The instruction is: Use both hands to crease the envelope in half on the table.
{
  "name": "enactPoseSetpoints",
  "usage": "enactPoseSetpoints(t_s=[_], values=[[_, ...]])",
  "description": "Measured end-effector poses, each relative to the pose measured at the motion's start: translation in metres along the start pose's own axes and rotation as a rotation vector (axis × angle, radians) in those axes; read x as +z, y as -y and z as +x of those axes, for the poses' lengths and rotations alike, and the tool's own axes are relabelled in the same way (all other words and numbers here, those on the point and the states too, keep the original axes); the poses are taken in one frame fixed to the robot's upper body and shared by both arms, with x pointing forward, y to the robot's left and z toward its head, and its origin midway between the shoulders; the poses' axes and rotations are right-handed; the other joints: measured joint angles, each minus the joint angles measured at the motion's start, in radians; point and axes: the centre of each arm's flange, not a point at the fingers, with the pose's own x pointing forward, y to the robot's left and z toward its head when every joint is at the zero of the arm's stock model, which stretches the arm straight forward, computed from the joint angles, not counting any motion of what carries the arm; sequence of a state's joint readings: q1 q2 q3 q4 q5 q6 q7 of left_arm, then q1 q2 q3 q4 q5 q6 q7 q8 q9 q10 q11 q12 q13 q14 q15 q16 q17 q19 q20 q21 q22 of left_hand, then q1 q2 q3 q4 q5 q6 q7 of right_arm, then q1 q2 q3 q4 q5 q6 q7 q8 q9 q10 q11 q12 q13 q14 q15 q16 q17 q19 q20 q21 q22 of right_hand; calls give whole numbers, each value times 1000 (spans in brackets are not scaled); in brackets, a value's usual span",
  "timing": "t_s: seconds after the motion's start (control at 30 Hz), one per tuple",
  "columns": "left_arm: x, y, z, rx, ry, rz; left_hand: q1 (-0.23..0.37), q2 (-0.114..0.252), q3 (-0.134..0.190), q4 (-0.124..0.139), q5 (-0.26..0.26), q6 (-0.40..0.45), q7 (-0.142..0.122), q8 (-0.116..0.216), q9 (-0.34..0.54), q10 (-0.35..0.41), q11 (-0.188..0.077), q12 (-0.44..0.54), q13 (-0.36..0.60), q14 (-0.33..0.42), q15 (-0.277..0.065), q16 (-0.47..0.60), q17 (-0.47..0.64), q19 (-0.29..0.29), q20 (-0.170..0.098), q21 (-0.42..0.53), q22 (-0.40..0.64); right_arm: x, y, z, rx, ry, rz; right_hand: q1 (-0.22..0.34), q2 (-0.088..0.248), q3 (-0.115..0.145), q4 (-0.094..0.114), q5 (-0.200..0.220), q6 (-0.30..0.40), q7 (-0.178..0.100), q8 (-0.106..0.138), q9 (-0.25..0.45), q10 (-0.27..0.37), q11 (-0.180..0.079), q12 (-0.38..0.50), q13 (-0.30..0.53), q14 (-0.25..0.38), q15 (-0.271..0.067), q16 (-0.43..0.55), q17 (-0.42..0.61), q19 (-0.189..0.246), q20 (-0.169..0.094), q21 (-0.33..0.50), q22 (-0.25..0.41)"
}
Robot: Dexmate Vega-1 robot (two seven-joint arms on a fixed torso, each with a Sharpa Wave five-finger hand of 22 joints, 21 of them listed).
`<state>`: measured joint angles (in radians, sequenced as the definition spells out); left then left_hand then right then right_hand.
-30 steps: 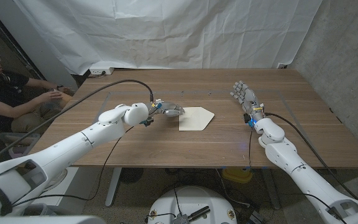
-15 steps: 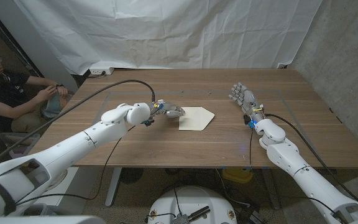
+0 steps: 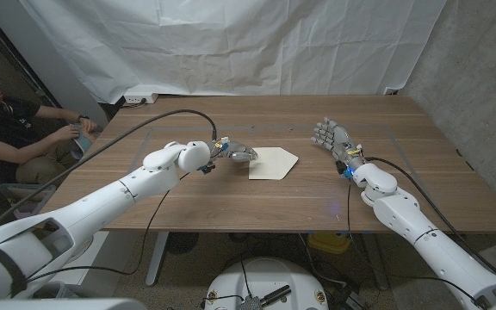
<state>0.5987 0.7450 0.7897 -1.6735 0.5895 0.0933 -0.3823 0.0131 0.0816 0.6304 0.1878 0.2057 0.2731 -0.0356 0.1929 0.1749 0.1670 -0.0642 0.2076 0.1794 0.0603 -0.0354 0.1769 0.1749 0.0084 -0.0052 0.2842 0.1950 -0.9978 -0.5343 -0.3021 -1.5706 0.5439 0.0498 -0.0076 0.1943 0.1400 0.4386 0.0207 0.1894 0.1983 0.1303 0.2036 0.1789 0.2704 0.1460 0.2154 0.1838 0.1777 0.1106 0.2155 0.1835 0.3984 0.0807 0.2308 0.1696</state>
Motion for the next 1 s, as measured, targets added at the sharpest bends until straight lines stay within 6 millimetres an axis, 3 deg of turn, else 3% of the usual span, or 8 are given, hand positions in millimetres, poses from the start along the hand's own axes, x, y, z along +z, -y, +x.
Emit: enactPoseSetpoints(t_s=[0.27, 0.63, 1.0], values=[[1, 0, 2, -5, -1, 2, -7, -7, -4, -4, 0, 0, 0, 0, 0, 0, 0, 0, 0, 0, 0, 0, 0, -4, 4, 0, 1, 7, -6, -5, 40, -51, -37, -5, -5, -4, 4, -1, 15, 7, 0, 0, 20, 9, 0, 0, 16, 6, 0, 0, 16, 5, 0, 0], [2, 0, 5, -7, 1, 2, -7, -7, -8, 0, 0, 0, 0, 0, -1, 0, 0, 0, -1, 0, 0, 0, 0, -4, 4, 0, 0, 5, -13, -10, 111, -125, -45, -11, -7, 6, 14, -1, 55, 8, 0, 2, 102, 48, 15, 0, 104, 43, 8, 0, 116, 37, 19, 0], [2, -1, 6, -7, 6, 5, -7, -7, -8, 0, 0, -2, -1, -3, -1, 0, 0, 0, 0, 0, 0, 0, 0, -4, 4, -3, 0, 5, -21, -10, 172, -159, -49, -15, -4, 10, 18, -1, 72, 11, 0, 5, 131, 59, 15, 0, 135, 46, 8, 0, 154, 46, 25, 0]])
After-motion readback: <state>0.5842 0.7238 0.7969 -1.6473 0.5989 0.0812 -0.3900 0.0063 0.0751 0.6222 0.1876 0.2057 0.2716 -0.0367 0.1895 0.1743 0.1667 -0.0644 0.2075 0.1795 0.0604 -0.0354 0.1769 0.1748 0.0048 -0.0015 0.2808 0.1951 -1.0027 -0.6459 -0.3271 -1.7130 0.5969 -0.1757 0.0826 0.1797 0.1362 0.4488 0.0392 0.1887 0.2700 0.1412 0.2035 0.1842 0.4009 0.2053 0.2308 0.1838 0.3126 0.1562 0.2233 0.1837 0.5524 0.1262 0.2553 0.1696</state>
